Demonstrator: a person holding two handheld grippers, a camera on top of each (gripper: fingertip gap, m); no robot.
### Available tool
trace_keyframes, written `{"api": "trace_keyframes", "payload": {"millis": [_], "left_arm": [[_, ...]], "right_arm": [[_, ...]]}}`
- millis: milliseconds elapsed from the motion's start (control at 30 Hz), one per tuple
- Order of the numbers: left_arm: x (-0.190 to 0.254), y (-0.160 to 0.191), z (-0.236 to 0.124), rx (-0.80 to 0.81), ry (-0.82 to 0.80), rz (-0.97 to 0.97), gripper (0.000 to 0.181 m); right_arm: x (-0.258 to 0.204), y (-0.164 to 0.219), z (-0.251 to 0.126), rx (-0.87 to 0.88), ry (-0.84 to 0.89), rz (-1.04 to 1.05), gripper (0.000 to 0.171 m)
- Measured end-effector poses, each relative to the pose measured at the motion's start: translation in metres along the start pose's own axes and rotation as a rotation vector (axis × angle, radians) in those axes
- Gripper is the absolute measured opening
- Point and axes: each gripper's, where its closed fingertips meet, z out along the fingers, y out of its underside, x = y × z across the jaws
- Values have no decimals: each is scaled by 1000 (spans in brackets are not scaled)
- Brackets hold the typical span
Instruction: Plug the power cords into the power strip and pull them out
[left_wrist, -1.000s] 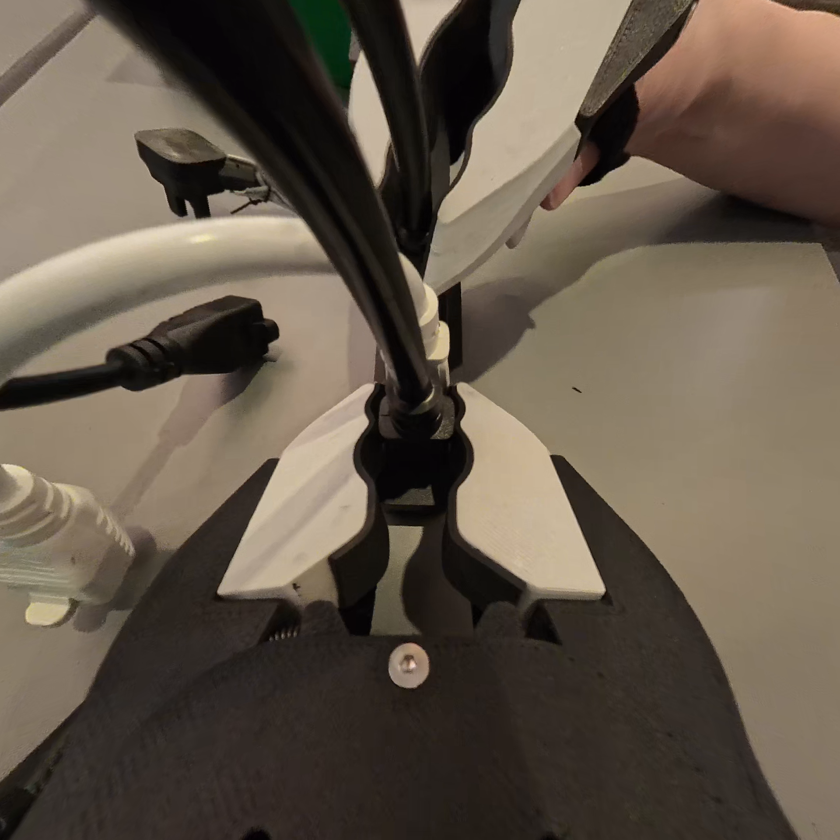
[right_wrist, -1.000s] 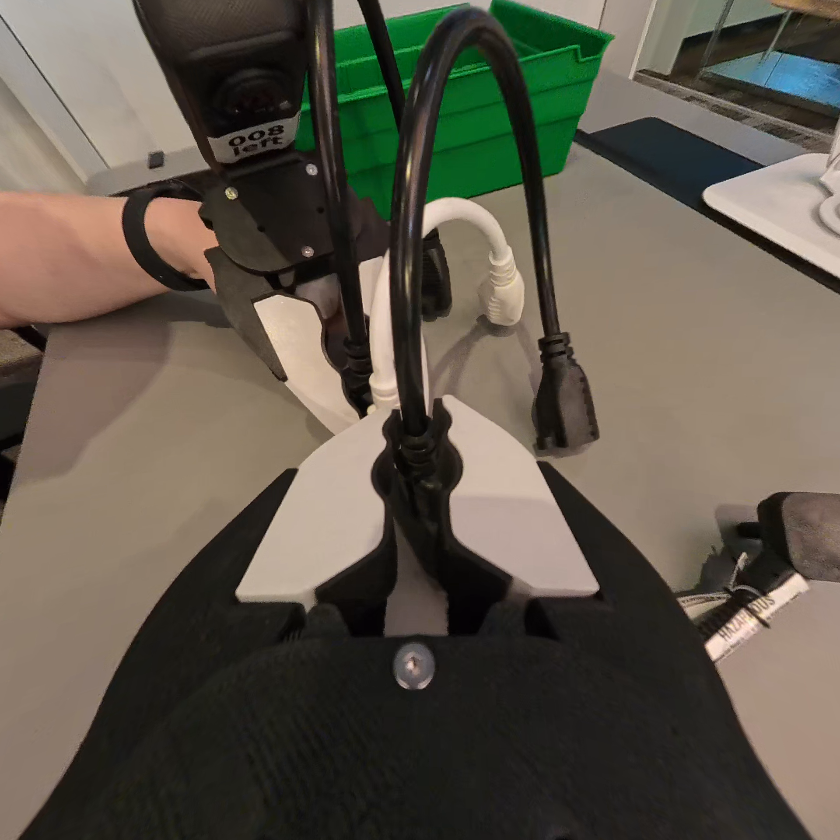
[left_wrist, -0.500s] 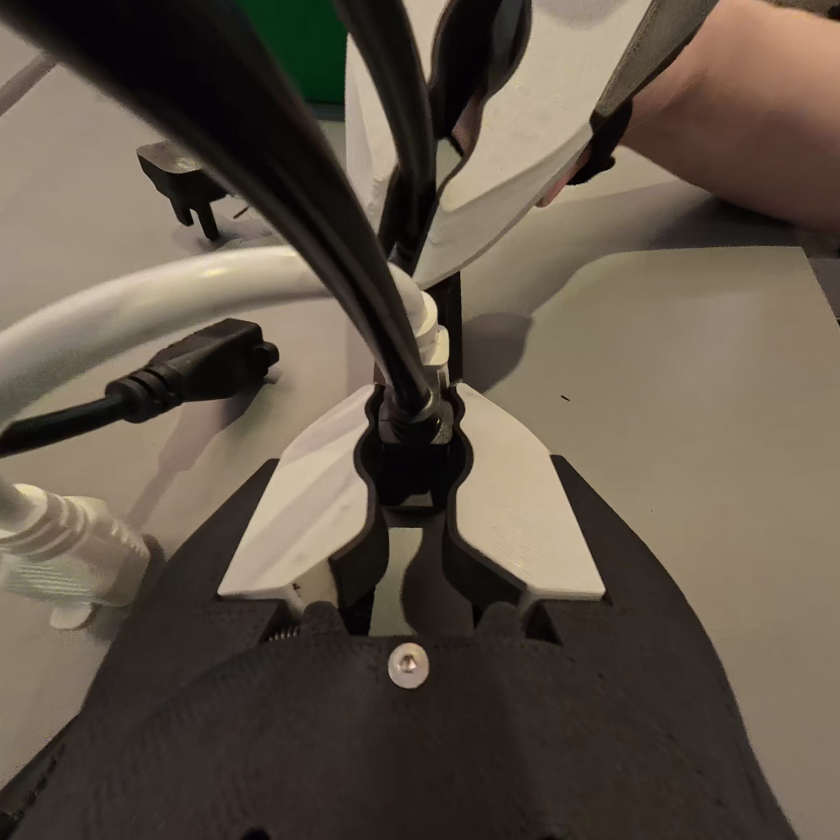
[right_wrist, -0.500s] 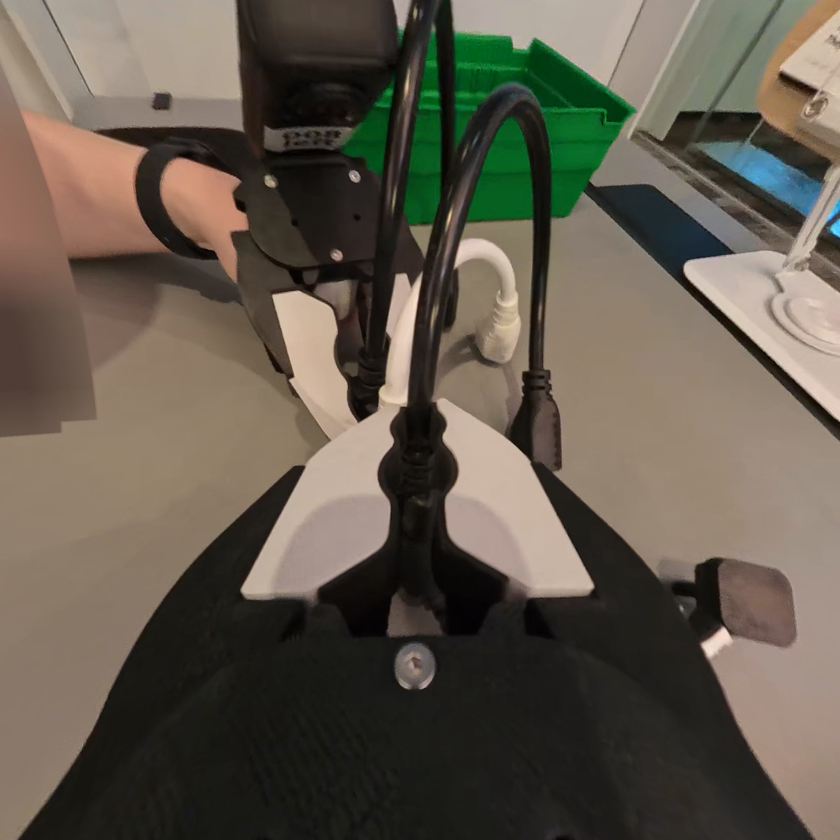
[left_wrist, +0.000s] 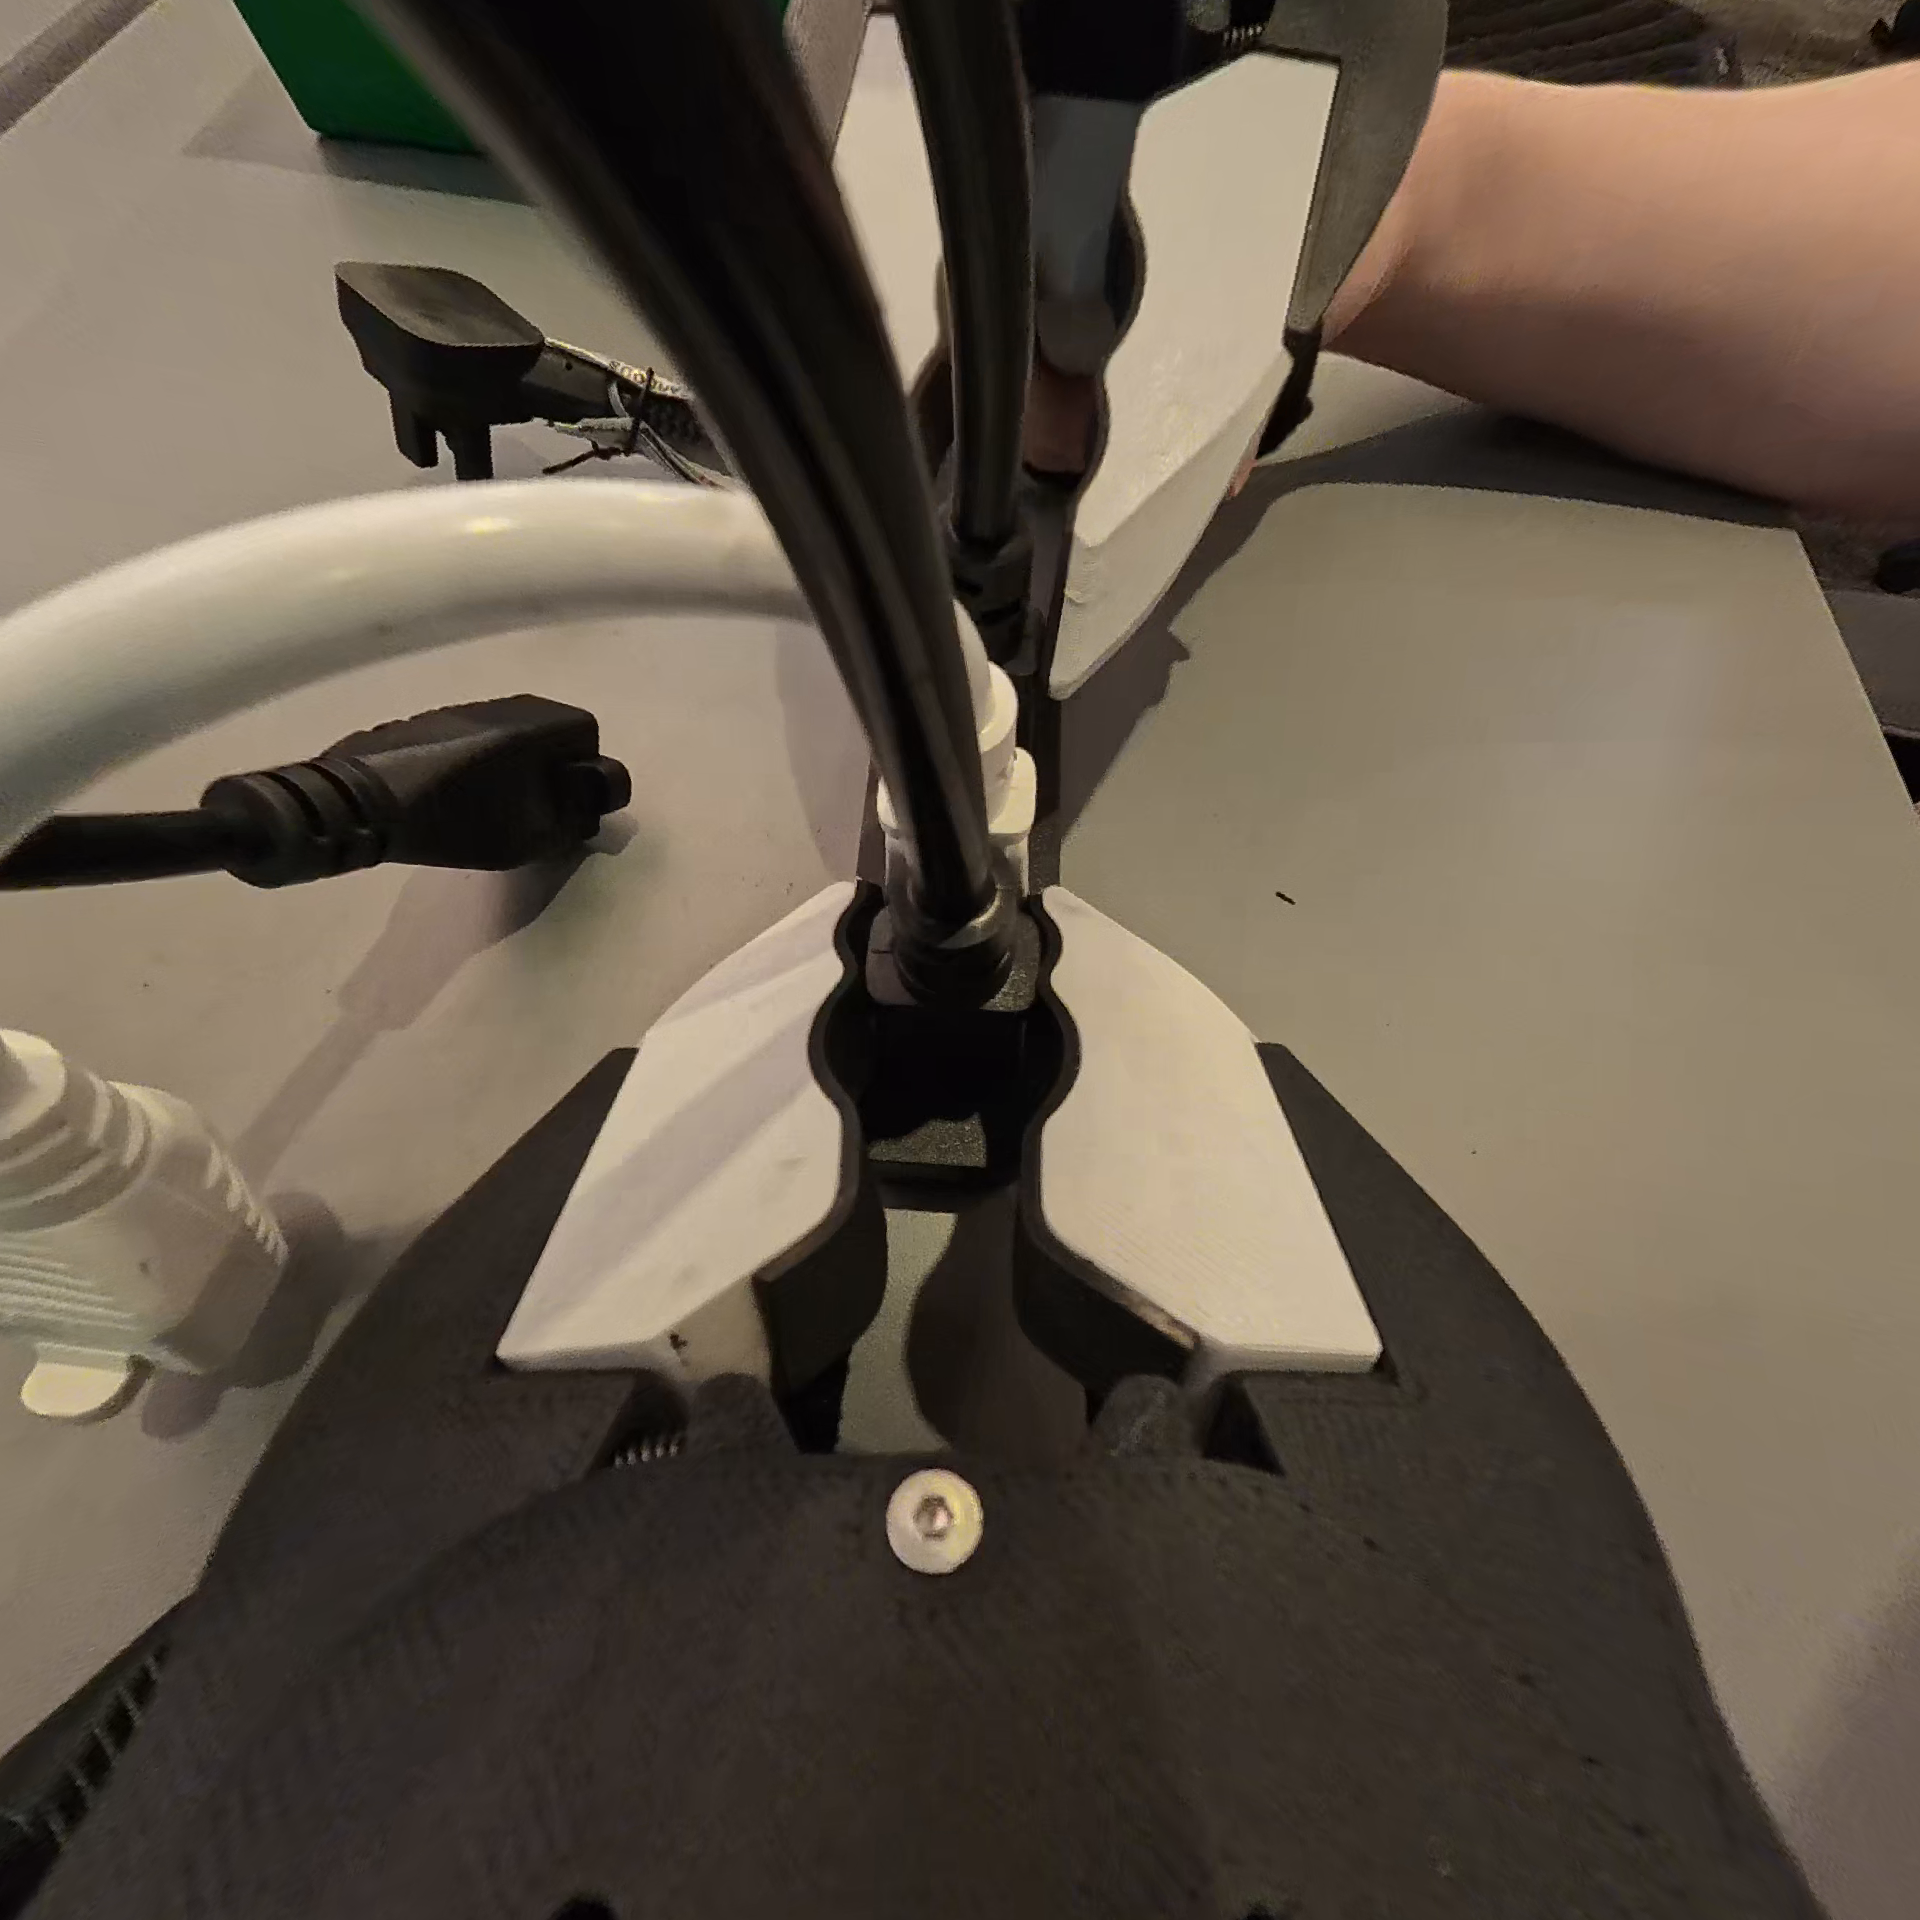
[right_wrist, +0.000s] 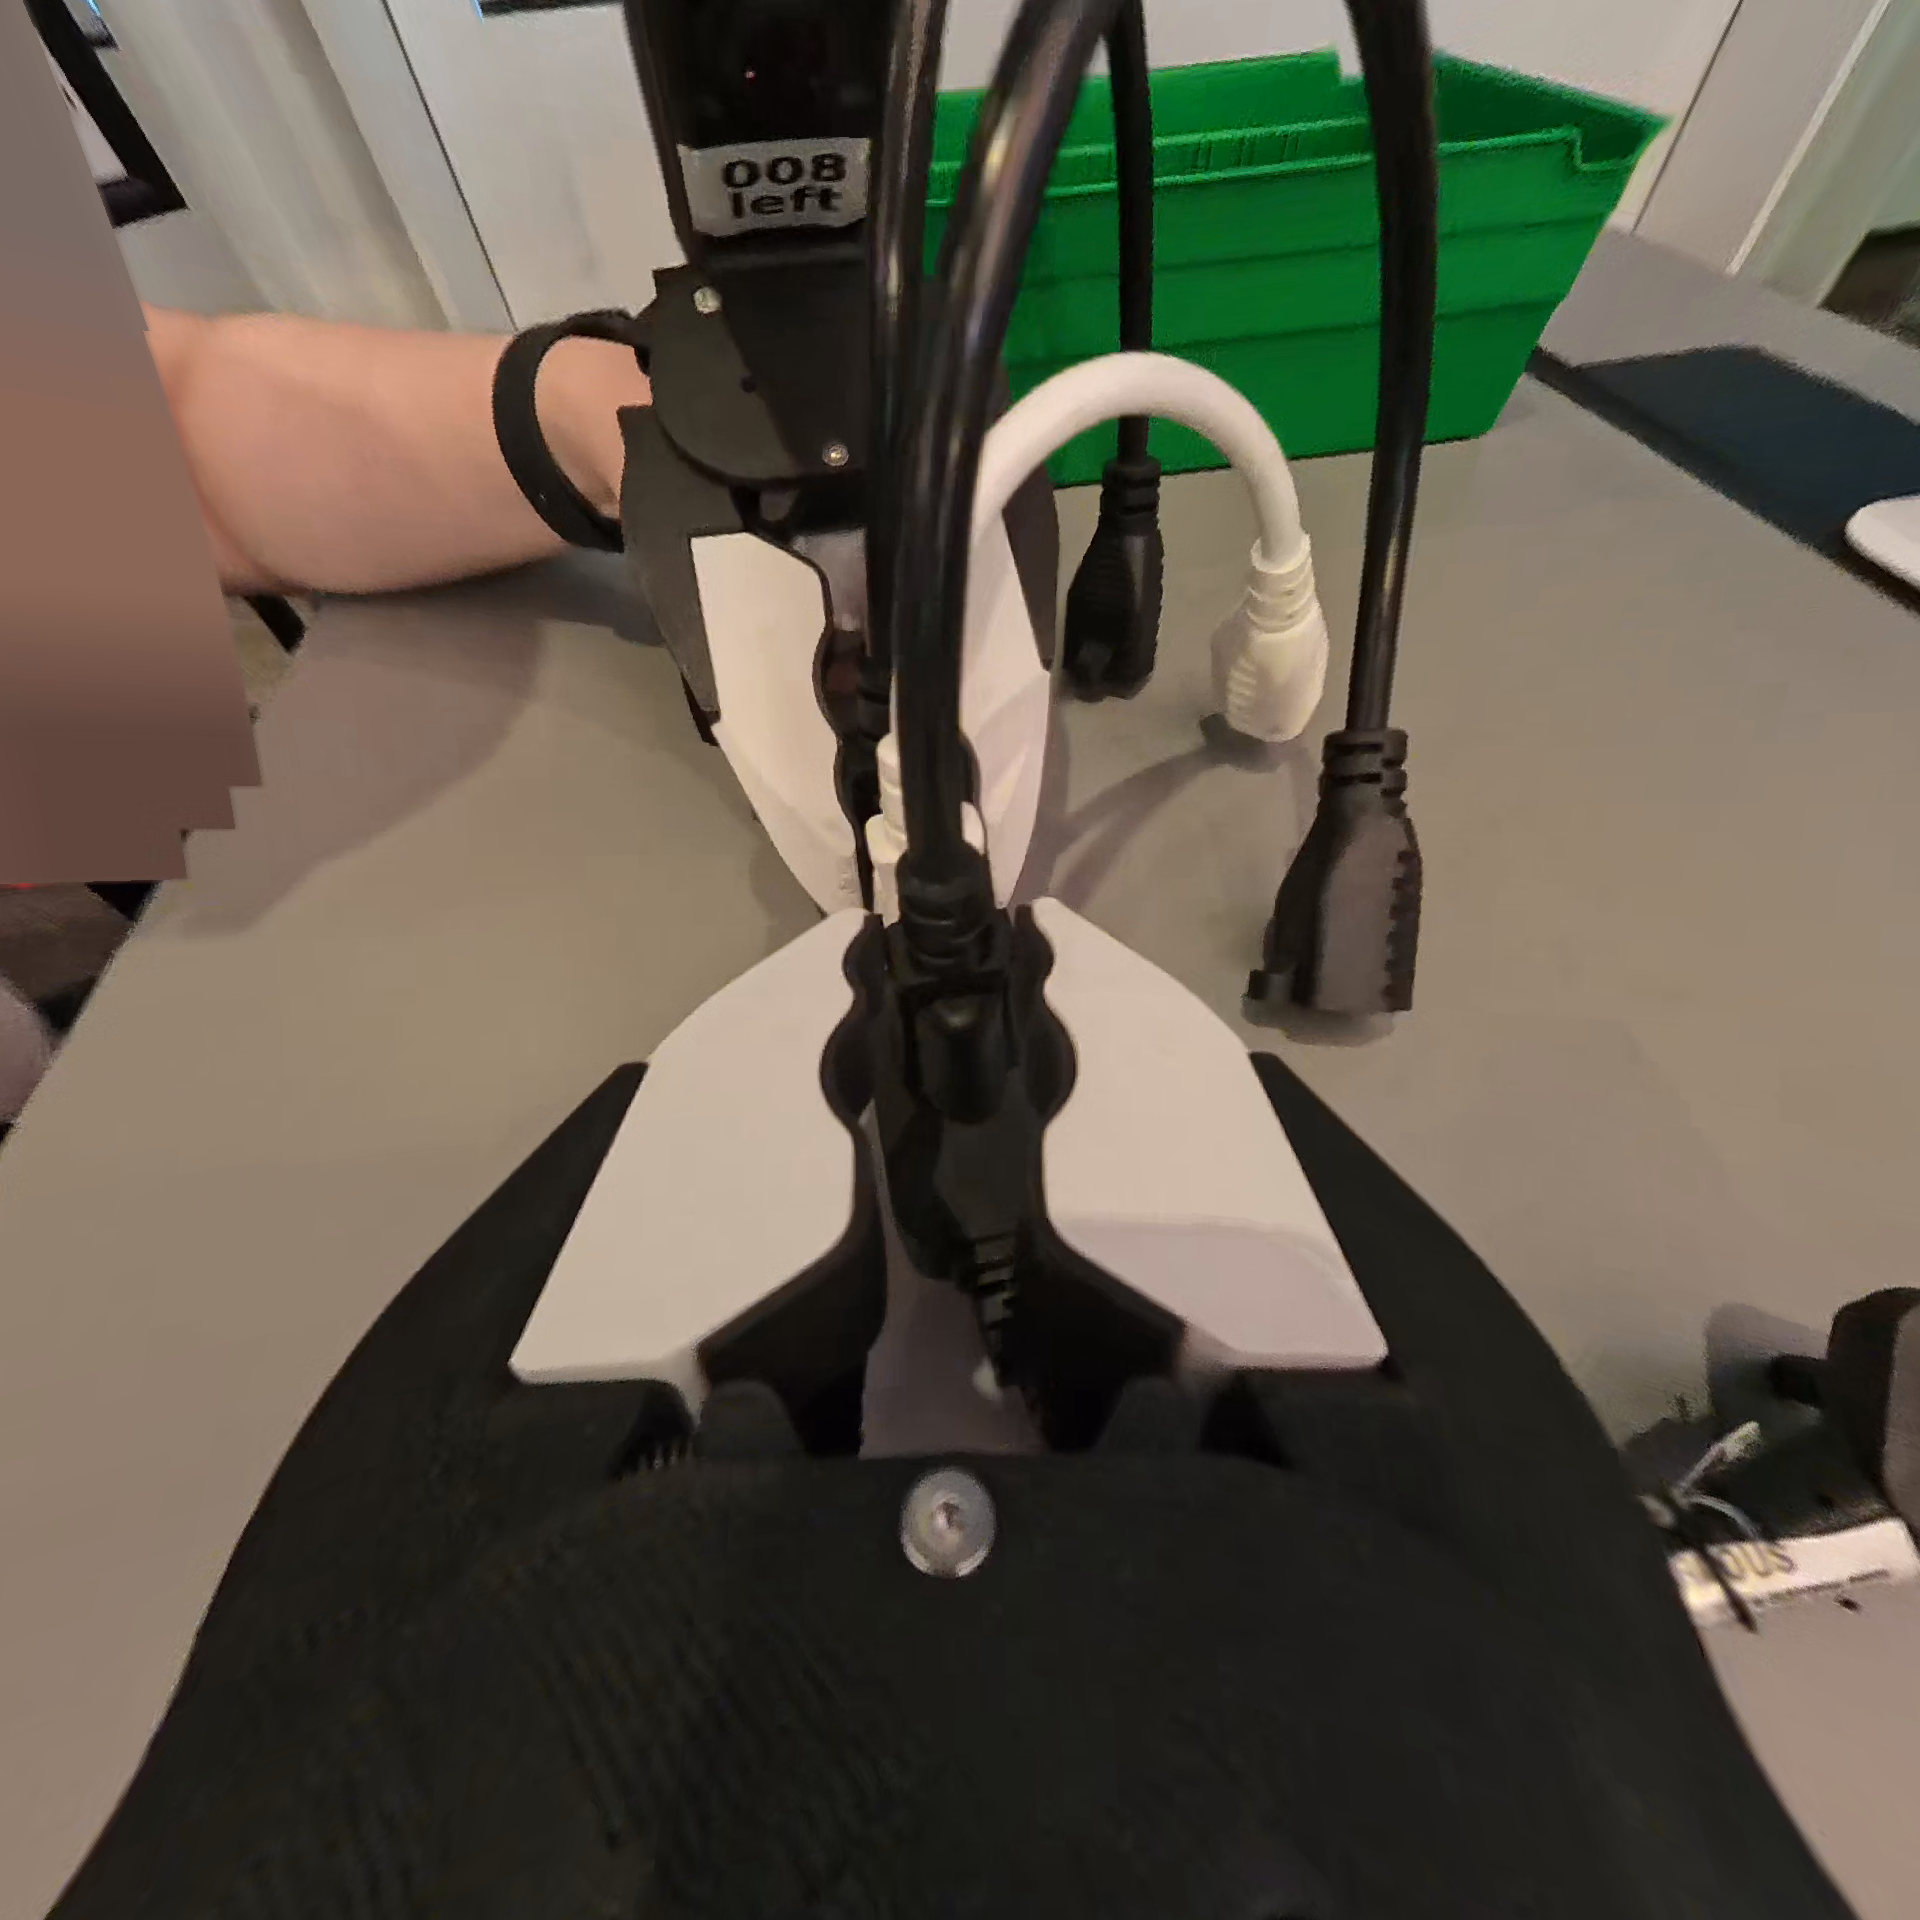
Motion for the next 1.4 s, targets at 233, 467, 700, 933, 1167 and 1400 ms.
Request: {"api": "trace_keyframes", "payload": {"millis": [233,467,700,933,1167,1400], "left_arm": [[1,1,-1,0,6,-3,26],[-1,2,-3,0,9,-9,26],[0,4,-3,-4,17,-10,28],[-1,5,-5,-5,16,-4,28],[-1,3,-8,15,17,-4,27],[-1,3,-8,12,2,12,27]], "right_arm": [[-1,-3,2,56,-34,142,23],[0,-8,5,11,131,-32,15],[-1,-5,0,12,79,-40,15],[-1,-9,4,13,84,-37,14],[-2,-16,7,23,98,-15,13],[0,-19,7,50,120,45,12]]}}
